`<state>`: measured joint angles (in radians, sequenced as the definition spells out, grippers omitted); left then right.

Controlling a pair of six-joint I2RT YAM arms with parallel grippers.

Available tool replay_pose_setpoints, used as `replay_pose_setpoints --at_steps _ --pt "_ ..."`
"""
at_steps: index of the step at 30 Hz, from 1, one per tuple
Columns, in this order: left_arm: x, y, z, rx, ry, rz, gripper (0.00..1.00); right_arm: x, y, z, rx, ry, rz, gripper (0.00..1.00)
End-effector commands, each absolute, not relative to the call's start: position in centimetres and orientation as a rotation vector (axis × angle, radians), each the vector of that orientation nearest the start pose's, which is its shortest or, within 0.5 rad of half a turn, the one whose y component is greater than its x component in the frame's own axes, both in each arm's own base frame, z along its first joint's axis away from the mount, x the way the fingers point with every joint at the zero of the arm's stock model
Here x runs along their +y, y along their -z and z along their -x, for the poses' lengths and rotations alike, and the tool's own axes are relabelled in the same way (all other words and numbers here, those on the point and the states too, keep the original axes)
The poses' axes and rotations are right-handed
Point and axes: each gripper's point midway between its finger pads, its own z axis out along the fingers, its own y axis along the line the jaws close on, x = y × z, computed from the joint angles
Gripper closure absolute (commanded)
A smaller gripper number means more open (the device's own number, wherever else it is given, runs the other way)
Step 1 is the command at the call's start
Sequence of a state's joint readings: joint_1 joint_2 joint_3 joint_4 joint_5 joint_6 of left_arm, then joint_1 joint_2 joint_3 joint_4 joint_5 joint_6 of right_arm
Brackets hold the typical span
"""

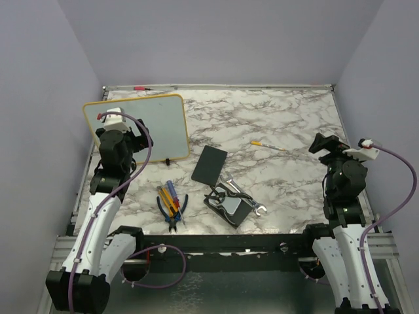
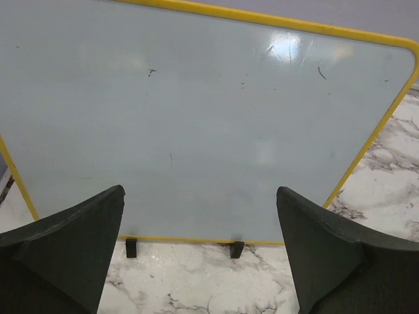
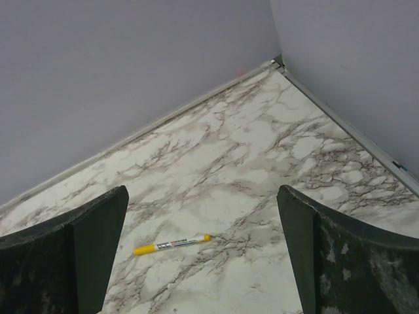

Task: Write a sentence on the whiteboard
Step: Move the whiteboard to the whiteboard stand.

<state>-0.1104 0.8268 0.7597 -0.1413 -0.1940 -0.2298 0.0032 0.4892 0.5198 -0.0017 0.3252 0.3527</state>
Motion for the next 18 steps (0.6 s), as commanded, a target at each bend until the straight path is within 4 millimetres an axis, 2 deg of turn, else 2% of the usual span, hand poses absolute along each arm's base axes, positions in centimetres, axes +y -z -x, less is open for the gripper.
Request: replay_pose_setpoints --at_steps 1,6,8,14,18 --pt "-1.3 -25.7 -32.8 1.789 0.086 0.26 0.01 -4.4 -26.4 -27.7 1.473 -0.023 -0.544 0.0" --pt "-1.9 -25.1 -32.9 1.816 0.121 0.246 0.01 -4.4 -26.5 -27.7 1.469 -0.029 -0.543 0.0" --pt "-3.0 -24.5 -32.8 1.834 0.173 0.202 0.01 -4.3 -26.7 -27.6 1.462 -0.032 -0.542 0.0" --pt "-6.2 -22.0 -32.2 1.897 0.31 0.215 0.01 -4.3 -27.0 -27.4 1.45 -0.041 -0.541 0.0" --pt "-8.3 -20.4 -31.6 1.932 0.297 0.223 0.02 -4.0 -26.9 -27.2 1.449 -0.057 -0.54 0.0"
